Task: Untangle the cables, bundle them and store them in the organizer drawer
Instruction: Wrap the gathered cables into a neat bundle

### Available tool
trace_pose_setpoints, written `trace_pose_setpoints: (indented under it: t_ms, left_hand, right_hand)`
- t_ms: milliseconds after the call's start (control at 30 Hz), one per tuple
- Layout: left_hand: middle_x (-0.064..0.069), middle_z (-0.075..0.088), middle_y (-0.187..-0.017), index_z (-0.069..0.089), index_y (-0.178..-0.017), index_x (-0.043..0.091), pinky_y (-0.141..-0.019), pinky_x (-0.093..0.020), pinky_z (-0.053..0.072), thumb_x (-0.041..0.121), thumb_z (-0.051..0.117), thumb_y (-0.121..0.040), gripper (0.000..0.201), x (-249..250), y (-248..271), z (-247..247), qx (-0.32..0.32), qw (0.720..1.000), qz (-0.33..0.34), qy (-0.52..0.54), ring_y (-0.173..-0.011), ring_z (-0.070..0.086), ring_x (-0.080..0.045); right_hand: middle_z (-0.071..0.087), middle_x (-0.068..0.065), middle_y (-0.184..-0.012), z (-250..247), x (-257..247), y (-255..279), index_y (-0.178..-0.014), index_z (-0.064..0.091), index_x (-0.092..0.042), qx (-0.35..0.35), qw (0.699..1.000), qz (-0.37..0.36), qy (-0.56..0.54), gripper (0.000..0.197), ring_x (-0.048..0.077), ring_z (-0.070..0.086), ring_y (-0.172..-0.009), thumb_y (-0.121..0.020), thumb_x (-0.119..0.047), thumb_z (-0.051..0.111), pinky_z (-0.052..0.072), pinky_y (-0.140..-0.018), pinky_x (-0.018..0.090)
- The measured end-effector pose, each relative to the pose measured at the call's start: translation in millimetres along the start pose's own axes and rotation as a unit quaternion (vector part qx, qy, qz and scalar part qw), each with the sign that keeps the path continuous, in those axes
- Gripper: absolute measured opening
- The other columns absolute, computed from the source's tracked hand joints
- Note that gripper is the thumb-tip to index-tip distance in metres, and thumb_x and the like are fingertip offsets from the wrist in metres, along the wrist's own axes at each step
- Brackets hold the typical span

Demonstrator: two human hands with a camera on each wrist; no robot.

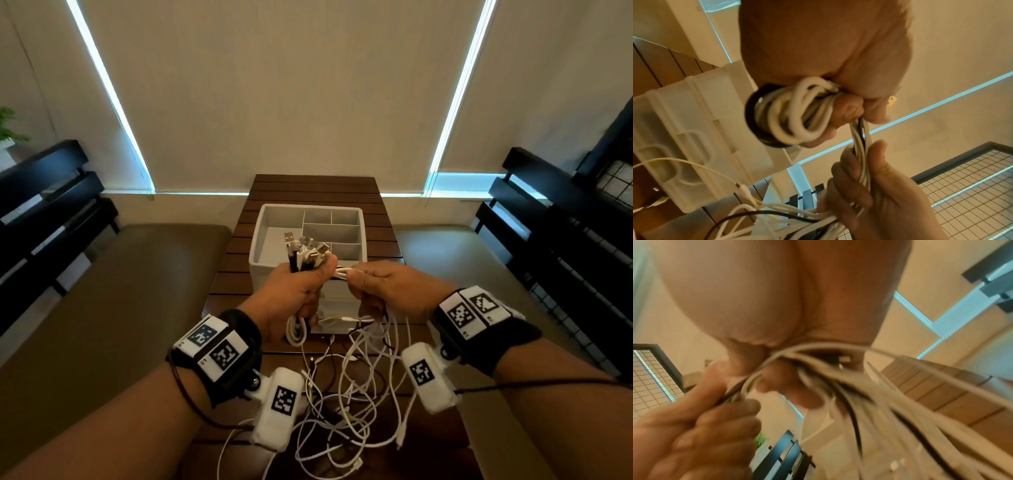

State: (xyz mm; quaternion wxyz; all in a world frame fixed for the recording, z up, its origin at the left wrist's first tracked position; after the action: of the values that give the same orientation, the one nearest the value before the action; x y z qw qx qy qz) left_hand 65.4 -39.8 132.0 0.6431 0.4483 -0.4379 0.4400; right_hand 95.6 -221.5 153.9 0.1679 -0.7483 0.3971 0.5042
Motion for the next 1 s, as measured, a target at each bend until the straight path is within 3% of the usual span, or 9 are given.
trace_pose_setpoints:
  t_ms: [100,233,333,433,500,567,667,800,1000]
  left_hand:
    - [0.002,0.033,-0.049,0.058,-0.066,0.020,-0.049,-0.029,0.036,0.044,0.068,-0.081,0.030,-3,0,2,0.004,1.000,-0.002,0.011,-0.040,0.031,-0.013]
    - [0.001,0.031,-0.050,0.060,-0.086,0.012,-0.044,-0.026,0.040,0.042,0.070,-0.074,0.034,-8,3,8,-0.024,0.999,-0.005,-0.021,-0.041,0.031,-0.014]
    - [0.003,0.032,-0.048,0.060,-0.091,0.013,-0.044,-0.027,0.037,0.040,0.068,-0.077,0.031,-15,0,16,-0.010,1.000,-0.008,-0.005,-0.041,0.030,-0.013]
    - [-0.002,0.046,-0.054,0.061,-0.091,0.011,-0.045,-0.026,0.041,0.037,0.070,-0.076,0.031,-17,-3,24,-0.007,1.000,0.006,-0.006,-0.039,0.040,-0.012]
    - [-0.002,0.062,-0.064,0.063,-0.093,0.007,-0.045,-0.025,0.045,0.020,0.071,-0.080,0.020,-14,-5,27,-0.018,0.999,0.031,-0.016,-0.045,0.054,-0.009]
    - [0.000,0.073,-0.075,0.066,-0.095,0.006,-0.057,-0.022,0.053,0.003,0.074,-0.077,0.020,-13,-6,26,-0.028,0.998,0.046,-0.031,-0.065,0.069,-0.009]
    - [-0.013,0.073,-0.105,0.068,-0.109,0.004,-0.089,-0.044,0.055,-0.001,0.082,-0.066,0.046,-13,-7,25,-0.038,0.997,0.039,-0.048,-0.101,0.070,-0.028]
    - [-0.017,0.073,-0.102,0.070,-0.103,0.002,-0.092,-0.057,0.051,-0.007,0.080,-0.067,0.038,-16,-9,29,0.002,0.998,0.041,-0.054,-0.099,0.069,-0.033]
    - [-0.019,0.073,-0.097,0.070,-0.096,-0.004,-0.089,-0.055,0.054,-0.008,0.077,-0.067,0.030,-19,-7,33,0.035,0.998,0.034,-0.043,-0.093,0.071,-0.034]
  right_hand:
    - [0.038,-0.002,-0.055,11,4,0,-0.071,0.049,-0.012,0.078,0.996,-0.019,-0.029,0.039,0.015,0.035,-0.048,-0.097,-0.040,0.039,0.033,-0.048,0.028]
    - [0.034,0.002,-0.056,19,3,-1,-0.084,0.051,-0.001,0.099,0.987,-0.010,-0.123,0.042,0.014,0.029,-0.045,-0.097,-0.039,0.039,0.028,-0.041,0.023]
    - [0.035,-0.004,-0.051,24,0,-4,-0.079,0.049,-0.007,0.130,0.969,0.013,-0.211,0.038,0.012,0.029,-0.046,-0.098,-0.039,0.041,0.028,-0.044,0.022]
    - [0.046,-0.003,-0.047,30,-3,-5,-0.077,0.057,-0.011,0.152,0.949,0.017,-0.277,0.041,0.012,0.039,-0.039,-0.099,-0.040,0.039,0.033,-0.047,0.025]
    - [0.067,0.007,-0.062,32,-4,-4,-0.091,0.066,-0.010,0.164,0.940,0.012,-0.300,0.041,0.019,0.061,-0.051,-0.100,-0.039,0.038,0.049,-0.049,0.028]
    - [0.074,0.011,-0.091,31,1,-4,-0.104,0.068,-0.009,0.179,0.932,0.022,-0.316,0.042,0.024,0.072,-0.081,-0.098,-0.040,0.041,0.058,-0.067,0.033]
    - [0.074,0.011,-0.096,30,3,-3,-0.109,0.066,-0.005,0.185,0.918,0.050,-0.347,0.045,0.020,0.072,-0.085,-0.097,-0.040,0.041,0.058,-0.065,0.030]
    - [0.071,0.017,-0.105,32,2,-6,-0.115,0.064,-0.003,0.201,0.914,0.078,-0.342,0.050,0.027,0.070,-0.095,-0.096,-0.043,0.042,0.058,-0.070,0.034]
    - [0.068,0.016,-0.116,32,2,-4,-0.122,0.061,-0.008,0.136,0.926,0.085,-0.341,0.062,0.027,0.065,-0.109,-0.095,-0.055,0.032,0.052,-0.093,0.040]
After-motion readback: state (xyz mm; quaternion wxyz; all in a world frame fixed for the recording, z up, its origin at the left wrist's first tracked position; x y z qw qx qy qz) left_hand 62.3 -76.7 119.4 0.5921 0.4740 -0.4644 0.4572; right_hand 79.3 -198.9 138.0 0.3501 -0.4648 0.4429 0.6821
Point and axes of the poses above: each hand's wrist, its own y-axis away from the middle knuckle, its own z-axis out of the palm, x = y × z, the point moved 1 cm from there along -y, towards the middle knuckle
